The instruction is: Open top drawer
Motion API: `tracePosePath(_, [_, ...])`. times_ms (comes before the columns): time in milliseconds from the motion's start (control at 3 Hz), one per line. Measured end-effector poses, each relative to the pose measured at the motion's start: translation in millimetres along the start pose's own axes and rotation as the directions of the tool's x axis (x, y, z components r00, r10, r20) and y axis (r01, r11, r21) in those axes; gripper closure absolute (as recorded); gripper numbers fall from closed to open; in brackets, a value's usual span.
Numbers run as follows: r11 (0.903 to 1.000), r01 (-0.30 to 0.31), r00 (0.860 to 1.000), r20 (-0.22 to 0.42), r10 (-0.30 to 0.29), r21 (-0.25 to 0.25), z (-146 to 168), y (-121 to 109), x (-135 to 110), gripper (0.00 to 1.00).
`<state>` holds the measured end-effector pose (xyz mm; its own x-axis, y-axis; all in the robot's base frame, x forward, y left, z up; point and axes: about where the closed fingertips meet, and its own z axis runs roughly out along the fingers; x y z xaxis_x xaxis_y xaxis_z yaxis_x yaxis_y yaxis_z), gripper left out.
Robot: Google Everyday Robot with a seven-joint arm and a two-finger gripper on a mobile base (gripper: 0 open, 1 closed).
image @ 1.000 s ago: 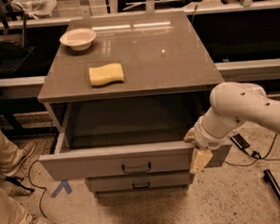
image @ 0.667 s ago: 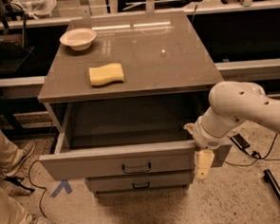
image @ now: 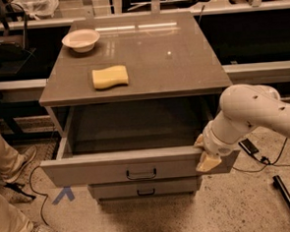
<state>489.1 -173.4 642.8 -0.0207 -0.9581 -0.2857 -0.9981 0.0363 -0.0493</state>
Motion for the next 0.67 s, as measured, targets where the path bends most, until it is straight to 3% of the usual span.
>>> tracePosePath(667, [0.9998, 0.001, 1.000, 0.008, -0.001, 0.021, -6.5, 7.2, 4.7, 1.00])
